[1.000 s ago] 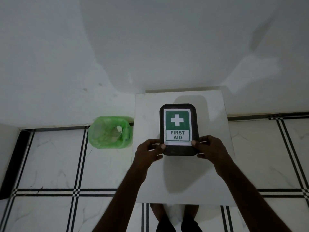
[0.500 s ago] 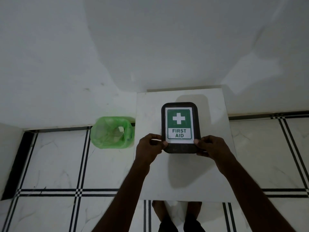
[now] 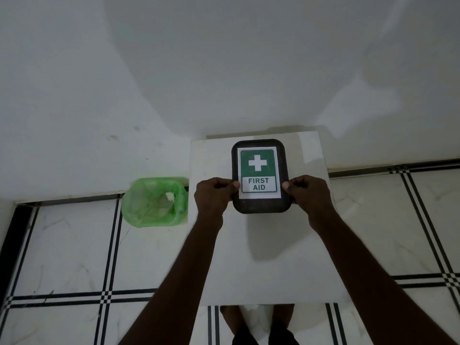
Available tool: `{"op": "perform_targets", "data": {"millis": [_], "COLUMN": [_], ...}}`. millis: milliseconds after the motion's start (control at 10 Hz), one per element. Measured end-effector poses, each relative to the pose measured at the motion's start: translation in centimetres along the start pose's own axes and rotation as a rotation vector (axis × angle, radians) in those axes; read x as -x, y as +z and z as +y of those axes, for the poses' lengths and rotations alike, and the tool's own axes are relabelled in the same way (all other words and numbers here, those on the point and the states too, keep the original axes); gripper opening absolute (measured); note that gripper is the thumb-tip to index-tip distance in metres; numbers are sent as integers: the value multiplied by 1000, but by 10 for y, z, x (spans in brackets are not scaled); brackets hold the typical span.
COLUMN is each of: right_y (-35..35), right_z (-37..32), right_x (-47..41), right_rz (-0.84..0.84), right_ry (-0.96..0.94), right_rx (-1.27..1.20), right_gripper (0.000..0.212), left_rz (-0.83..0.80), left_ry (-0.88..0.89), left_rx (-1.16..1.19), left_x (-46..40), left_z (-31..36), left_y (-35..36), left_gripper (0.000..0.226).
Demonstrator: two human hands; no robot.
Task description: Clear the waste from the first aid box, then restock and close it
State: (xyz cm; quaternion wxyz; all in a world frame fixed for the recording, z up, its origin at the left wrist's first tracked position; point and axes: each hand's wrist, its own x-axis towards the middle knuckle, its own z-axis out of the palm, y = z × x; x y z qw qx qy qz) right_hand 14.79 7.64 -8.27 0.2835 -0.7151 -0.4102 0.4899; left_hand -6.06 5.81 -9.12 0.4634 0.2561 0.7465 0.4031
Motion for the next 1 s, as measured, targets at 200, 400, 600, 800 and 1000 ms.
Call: {"op": "perform_targets", "data": {"millis": [200,400,600,800,1000], "right_y": [9,21,15,3,-28], "right_z": [-21,-37,-35,-51,-102], "right_x": [-27,-48,-50,-21,27], "right_rz": [85,61,1,-19,43], "right_ry": [-70,-96,-59,-55,-230], "right_rx": [30,45,21,124,220], "right_gripper": [14,28,30,38,37], "left_rz": [48,-42,-107,-109,5], "left_ry": [59,32,54,67,269], "left_rx": [-9,80,38,-107,-286], "left_x": [-23,-42,-39,-9,45], "left_z": [20,26,22,30,87], "left_y": [13,23,18,4,-27], "left_gripper": [6,24,28,40,32]}}
